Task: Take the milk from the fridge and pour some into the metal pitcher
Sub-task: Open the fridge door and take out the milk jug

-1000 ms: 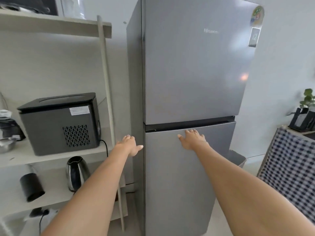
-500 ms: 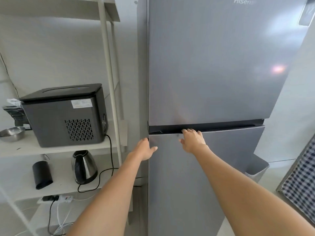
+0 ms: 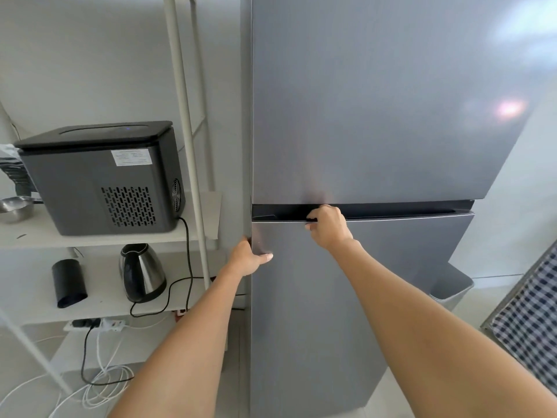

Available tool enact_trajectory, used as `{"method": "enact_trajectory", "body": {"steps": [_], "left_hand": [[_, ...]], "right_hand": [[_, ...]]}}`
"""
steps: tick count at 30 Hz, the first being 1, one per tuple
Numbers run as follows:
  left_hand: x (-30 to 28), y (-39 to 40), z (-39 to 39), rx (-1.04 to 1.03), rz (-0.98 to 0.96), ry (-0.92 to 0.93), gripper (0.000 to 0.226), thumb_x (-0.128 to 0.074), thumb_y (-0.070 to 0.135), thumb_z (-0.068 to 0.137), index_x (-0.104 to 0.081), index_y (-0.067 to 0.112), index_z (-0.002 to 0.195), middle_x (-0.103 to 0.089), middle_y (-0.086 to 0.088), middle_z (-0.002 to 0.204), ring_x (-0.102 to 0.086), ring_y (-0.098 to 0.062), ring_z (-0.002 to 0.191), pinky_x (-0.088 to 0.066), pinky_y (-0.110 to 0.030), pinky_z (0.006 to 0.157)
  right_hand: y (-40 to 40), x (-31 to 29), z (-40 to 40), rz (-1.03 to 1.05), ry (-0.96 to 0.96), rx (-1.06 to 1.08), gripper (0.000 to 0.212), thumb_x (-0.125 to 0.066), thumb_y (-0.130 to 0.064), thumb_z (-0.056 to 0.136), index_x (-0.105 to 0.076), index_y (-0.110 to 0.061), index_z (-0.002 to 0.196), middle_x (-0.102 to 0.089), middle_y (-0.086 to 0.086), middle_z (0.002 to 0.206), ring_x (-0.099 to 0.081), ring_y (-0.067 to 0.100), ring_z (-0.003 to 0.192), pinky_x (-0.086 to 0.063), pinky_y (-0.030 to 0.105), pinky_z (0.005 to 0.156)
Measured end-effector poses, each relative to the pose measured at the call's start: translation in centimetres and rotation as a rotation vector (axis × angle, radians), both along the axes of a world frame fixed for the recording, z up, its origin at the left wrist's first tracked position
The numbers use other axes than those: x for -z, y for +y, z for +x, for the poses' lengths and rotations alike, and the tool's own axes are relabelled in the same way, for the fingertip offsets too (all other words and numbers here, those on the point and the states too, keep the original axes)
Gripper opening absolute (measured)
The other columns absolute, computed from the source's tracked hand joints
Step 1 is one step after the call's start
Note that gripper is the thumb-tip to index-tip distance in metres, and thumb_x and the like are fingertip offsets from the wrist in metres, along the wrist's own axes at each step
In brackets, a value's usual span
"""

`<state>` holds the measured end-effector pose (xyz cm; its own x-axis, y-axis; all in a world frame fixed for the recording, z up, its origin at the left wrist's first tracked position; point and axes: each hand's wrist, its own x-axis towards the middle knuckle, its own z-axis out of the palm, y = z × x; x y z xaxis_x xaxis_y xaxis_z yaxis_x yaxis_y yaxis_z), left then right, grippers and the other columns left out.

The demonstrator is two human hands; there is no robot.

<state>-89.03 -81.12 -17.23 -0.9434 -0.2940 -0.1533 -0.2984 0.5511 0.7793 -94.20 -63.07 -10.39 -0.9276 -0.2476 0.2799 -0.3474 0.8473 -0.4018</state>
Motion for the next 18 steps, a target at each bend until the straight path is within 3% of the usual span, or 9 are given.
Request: {"method": "enact_trajectory", "body": {"steps": [9, 14, 18], "left_hand": [[0.8, -0.4, 0.2, 0.022, -0.003, 0.055, 0.062, -0.063, 0.036, 0.089, -0.035, 0.010, 0.138, -0.052, -0.007, 0.138, -0.051, -0.028, 0.125, -0.042, -0.036, 0.100], [1.0, -0.2, 1.9, 0.244, -0.027, -0.092, 0.077, -0.068, 0.038, 0.084, -0.026, 0.013, 0.144, -0.042, -0.005, 0.146, -0.043, -0.025, 0.134, -0.035, -0.038, 0.112], [1.0, 0.9, 4.7, 0.297, -0.041, -0.121, 0.081, -0.068, 0.045, 0.082, -0.026, 0.015, 0.145, -0.042, -0.002, 0.147, -0.042, -0.024, 0.134, -0.036, -0.037, 0.110]], "right_hand": [[-0.2, 0.3, 0.4, -0.037, -0.007, 0.018, 0.022, -0.057, -0.005, 0.090, -0.067, 0.004, 0.109, -0.060, 0.019, 0.115, -0.056, 0.038, 0.103, -0.049, 0.039, 0.082], [1.9, 1.0, 2.4, -0.098, 0.015, 0.005, 0.026, -0.063, -0.007, 0.087, -0.068, -0.002, 0.112, -0.062, 0.016, 0.110, -0.057, 0.034, 0.105, -0.048, 0.036, 0.086], [3.5, 0.5, 5.5, -0.108, -0.034, 0.013, 0.028, -0.061, -0.014, 0.090, -0.067, -0.006, 0.116, -0.065, 0.014, 0.114, -0.058, 0.032, 0.108, -0.048, 0.034, 0.088]]}}
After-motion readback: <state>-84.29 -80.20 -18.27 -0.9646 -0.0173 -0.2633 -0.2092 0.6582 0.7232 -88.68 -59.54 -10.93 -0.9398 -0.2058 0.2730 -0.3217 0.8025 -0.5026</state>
